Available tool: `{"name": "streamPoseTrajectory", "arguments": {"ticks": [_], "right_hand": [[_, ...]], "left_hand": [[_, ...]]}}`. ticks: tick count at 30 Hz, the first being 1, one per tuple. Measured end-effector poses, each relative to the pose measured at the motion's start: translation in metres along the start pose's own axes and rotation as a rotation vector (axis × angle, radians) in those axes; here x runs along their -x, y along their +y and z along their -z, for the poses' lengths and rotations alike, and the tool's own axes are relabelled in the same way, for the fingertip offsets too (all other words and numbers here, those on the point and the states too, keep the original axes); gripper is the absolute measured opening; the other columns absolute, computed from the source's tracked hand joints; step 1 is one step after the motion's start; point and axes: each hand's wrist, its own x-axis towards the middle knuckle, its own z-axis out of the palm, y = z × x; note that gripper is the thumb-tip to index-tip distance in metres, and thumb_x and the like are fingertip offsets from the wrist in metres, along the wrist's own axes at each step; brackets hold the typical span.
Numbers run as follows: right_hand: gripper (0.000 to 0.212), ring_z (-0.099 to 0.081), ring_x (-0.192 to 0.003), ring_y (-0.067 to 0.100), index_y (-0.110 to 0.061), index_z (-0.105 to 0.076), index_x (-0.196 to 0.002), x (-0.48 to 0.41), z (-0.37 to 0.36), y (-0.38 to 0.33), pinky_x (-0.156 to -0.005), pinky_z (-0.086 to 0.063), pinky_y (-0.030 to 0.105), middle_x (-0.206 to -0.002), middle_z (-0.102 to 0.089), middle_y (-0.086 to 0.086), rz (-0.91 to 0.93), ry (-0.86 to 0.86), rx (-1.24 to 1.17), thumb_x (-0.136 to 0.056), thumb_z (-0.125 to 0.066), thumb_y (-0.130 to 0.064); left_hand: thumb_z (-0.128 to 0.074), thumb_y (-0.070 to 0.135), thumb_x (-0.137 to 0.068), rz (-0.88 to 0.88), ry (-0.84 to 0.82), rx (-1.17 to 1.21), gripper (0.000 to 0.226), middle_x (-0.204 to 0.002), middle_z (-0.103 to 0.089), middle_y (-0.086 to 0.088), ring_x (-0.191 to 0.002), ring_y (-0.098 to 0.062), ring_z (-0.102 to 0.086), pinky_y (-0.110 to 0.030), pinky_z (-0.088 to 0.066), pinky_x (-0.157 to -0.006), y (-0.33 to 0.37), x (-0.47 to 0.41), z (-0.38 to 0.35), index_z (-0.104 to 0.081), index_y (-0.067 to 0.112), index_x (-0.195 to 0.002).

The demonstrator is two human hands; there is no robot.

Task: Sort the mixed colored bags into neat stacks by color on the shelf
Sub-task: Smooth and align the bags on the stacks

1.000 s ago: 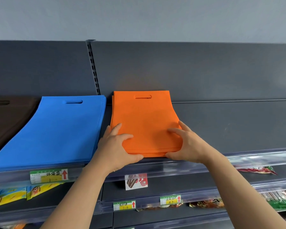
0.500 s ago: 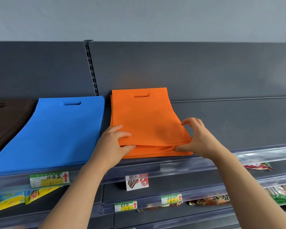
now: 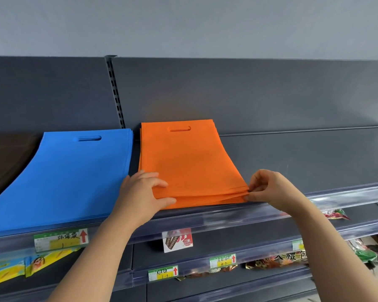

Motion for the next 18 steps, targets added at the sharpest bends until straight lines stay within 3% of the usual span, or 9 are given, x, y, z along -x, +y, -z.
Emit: {"name": "streamPoseTrajectory", "arguments": {"ticks": [3,7,11,15,18], "right_hand": [[0.017,-0.066,-0.065,0.016,-0.011,-0.067,-0.077,0.001,0.001,-0.003,-0.065,-0.056,0.029,-0.069,-0.071,0.000,-0.009,0.012,0.006,-0.069,-0.081,-0.012],[0.015,-0.064,-0.062,0.012,-0.010,-0.068,-0.080,0.003,0.000,-0.006,-0.060,-0.054,0.023,-0.070,-0.072,0.002,-0.042,0.008,-0.055,-0.072,-0.080,-0.012],[0.021,-0.068,-0.064,0.014,-0.009,-0.061,-0.092,0.005,0.000,-0.008,-0.060,-0.052,0.023,-0.072,-0.073,0.004,-0.054,-0.006,-0.134,-0.077,-0.074,-0.007],[0.015,-0.067,-0.073,0.021,-0.012,-0.058,-0.098,0.003,-0.002,-0.011,-0.073,-0.054,0.032,-0.073,-0.073,0.007,-0.080,-0.008,-0.170,-0.086,-0.058,-0.005],[0.017,-0.066,-0.073,0.020,-0.013,-0.057,-0.100,0.004,-0.003,-0.012,-0.076,-0.053,0.034,-0.074,-0.073,0.009,-0.094,-0.018,-0.230,-0.086,-0.054,-0.004]], "left_hand": [[-0.066,0.073,-0.064,-0.070,-0.042,-0.206,0.069,-0.139,-0.042,0.019,-0.132,-0.009,-0.029,-0.036,-0.023,-0.111,0.010,-0.004,0.005,-0.058,0.038,-0.124],[-0.071,0.063,-0.068,-0.095,-0.111,-0.098,0.064,-0.127,-0.049,0.020,-0.114,-0.004,-0.043,-0.027,-0.038,-0.097,0.015,-0.012,0.006,-0.059,0.033,-0.124],[-0.070,0.053,-0.076,-0.108,-0.131,-0.096,0.056,-0.127,-0.050,0.018,-0.112,-0.007,-0.048,-0.025,-0.041,-0.091,0.018,-0.017,0.006,-0.057,0.032,-0.126],[-0.058,0.036,-0.084,-0.200,-0.096,-0.224,0.045,-0.125,-0.056,0.014,-0.105,-0.011,-0.055,-0.025,-0.044,-0.084,0.026,-0.022,0.004,-0.054,0.034,-0.129],[-0.059,0.039,-0.084,-0.227,-0.138,-0.263,0.048,-0.127,-0.055,0.013,-0.106,-0.012,-0.055,-0.027,-0.044,-0.086,0.028,-0.024,0.002,-0.051,0.035,-0.131]]}}
